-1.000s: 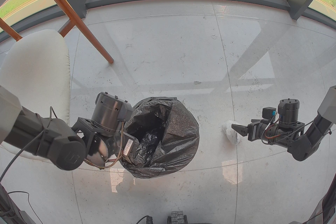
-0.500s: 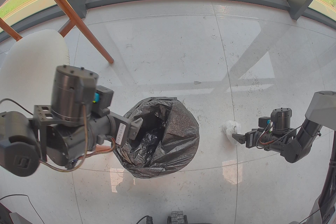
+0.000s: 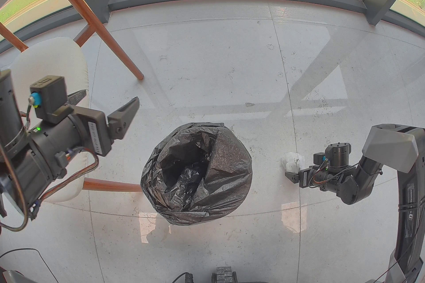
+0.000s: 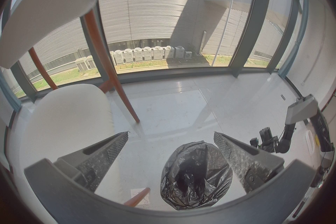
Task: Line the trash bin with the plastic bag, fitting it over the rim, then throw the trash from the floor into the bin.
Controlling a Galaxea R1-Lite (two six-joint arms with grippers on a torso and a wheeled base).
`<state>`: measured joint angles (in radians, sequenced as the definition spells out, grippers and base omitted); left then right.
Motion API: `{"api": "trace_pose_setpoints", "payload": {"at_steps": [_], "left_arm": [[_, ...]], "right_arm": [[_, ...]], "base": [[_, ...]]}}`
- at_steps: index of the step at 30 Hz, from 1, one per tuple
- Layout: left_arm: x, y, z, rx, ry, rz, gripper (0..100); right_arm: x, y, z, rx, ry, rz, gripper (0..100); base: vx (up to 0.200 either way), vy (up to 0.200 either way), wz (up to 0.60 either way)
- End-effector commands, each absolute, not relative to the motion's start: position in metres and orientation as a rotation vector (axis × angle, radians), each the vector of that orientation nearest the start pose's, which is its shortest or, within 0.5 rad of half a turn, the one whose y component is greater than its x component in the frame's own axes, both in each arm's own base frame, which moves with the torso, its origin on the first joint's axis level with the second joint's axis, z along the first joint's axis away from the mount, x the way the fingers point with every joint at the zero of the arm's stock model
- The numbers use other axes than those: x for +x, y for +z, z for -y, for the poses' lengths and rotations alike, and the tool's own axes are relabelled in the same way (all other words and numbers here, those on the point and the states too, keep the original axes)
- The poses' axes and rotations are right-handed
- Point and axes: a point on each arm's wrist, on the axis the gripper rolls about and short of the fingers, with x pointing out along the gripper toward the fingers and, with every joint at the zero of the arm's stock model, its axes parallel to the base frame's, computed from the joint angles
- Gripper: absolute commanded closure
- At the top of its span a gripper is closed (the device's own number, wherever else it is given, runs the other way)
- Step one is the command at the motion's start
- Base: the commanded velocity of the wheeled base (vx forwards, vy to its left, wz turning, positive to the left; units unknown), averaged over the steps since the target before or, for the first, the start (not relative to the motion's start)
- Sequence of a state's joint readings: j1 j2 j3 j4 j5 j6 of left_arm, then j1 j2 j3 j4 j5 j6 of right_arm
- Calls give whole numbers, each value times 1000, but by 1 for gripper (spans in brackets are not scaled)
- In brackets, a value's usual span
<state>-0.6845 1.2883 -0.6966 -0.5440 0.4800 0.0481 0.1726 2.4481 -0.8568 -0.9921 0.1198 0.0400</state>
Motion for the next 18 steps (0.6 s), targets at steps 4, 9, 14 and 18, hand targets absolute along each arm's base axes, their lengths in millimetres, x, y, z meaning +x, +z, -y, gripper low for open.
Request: {"api": "trace_pose_setpoints", "payload": {"at_steps": [4, 9, 14, 18], "left_arm": [[142, 261, 102, 38, -180, 36, 0], [137, 263, 98, 72, -183, 55, 0], [134, 264, 96, 74, -184, 64, 0], [132, 266, 94, 68, -186, 73, 0]], "right_arm": [[397, -76, -71, 20, 262, -633, 0], [410, -75, -75, 17, 257, -610, 100], [415, -74, -76, 13, 255, -604, 100], [412, -68, -72, 16, 246, -600, 100]], "base": [[0, 0, 0], [0, 0, 0], [0, 0, 0], [0, 0, 0]]}}
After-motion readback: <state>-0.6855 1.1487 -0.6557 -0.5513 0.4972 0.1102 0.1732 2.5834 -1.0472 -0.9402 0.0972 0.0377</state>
